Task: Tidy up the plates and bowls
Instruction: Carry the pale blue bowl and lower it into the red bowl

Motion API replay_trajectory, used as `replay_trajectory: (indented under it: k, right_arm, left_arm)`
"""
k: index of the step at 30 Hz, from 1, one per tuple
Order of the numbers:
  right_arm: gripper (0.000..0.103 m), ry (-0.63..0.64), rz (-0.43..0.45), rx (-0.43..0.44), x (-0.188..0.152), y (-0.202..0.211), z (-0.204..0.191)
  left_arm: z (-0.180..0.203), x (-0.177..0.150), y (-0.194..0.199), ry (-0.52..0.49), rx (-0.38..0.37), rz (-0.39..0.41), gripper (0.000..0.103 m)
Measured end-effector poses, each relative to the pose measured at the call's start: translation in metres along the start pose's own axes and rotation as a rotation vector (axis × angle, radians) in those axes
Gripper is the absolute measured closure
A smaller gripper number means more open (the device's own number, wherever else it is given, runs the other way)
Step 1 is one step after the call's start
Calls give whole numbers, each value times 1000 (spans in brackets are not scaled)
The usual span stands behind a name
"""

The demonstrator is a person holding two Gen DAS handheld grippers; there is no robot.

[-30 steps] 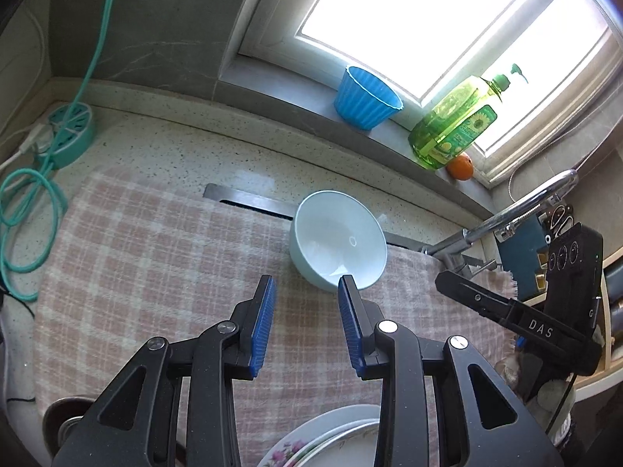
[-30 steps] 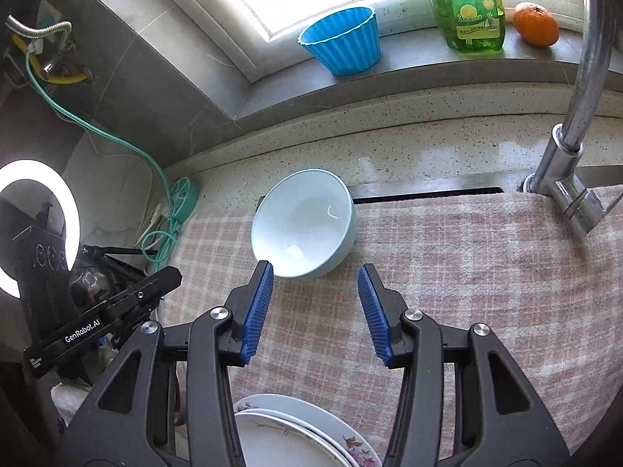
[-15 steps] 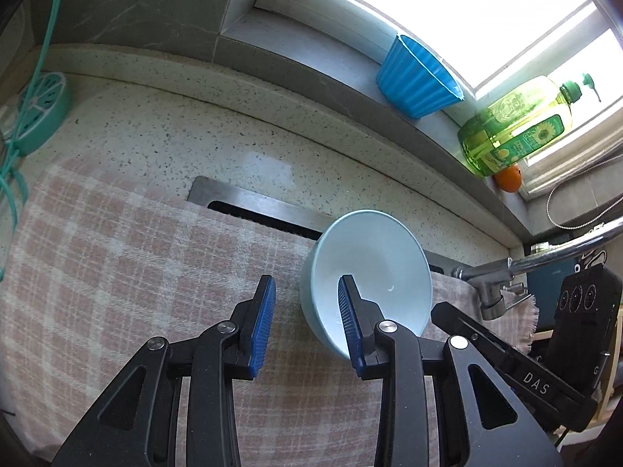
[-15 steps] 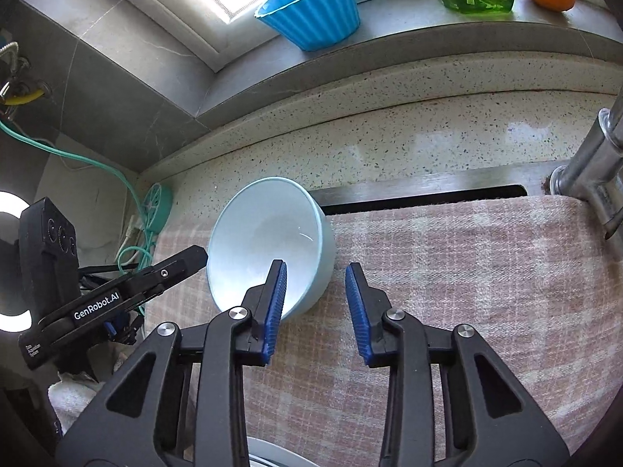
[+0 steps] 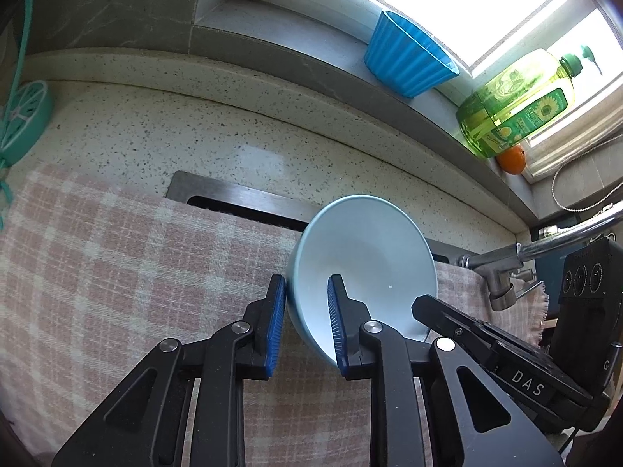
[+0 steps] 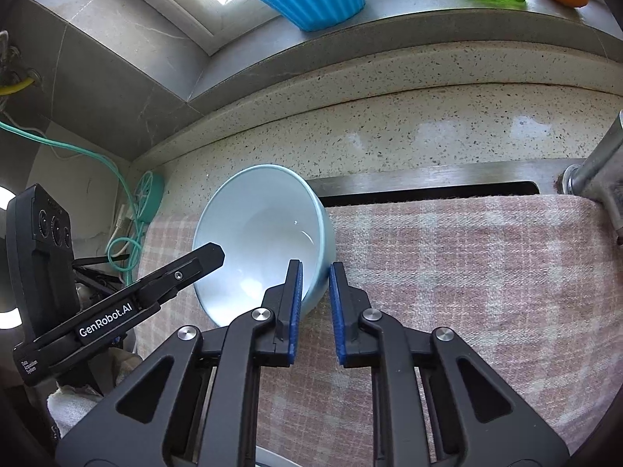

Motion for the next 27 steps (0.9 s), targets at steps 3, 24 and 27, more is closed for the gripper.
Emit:
replay_trajectory:
  k: [3,24,27]
  right_arm:
    - [89,9,6,3,-3,8,-5]
    - [89,187,33,147,-83,96,-117]
    - [89,219,18,170,-99,99,-136]
  left_arm:
    - [3,-3,9,-11,-6,14,83]
    - [-33,-76,150,21,-70,205,83]
    - [-44,-92,169,37,-58,235,83]
Point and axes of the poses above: each gripper's, at about its wrist camera, not at the fingertips, and y roughly against the way its jaws point, z to its right, x to its top, the point moved 2 cm from there along -y, roughly the way its jaws point, and after that the axes turned 5 degrees about -x, right-handed, at the moved point
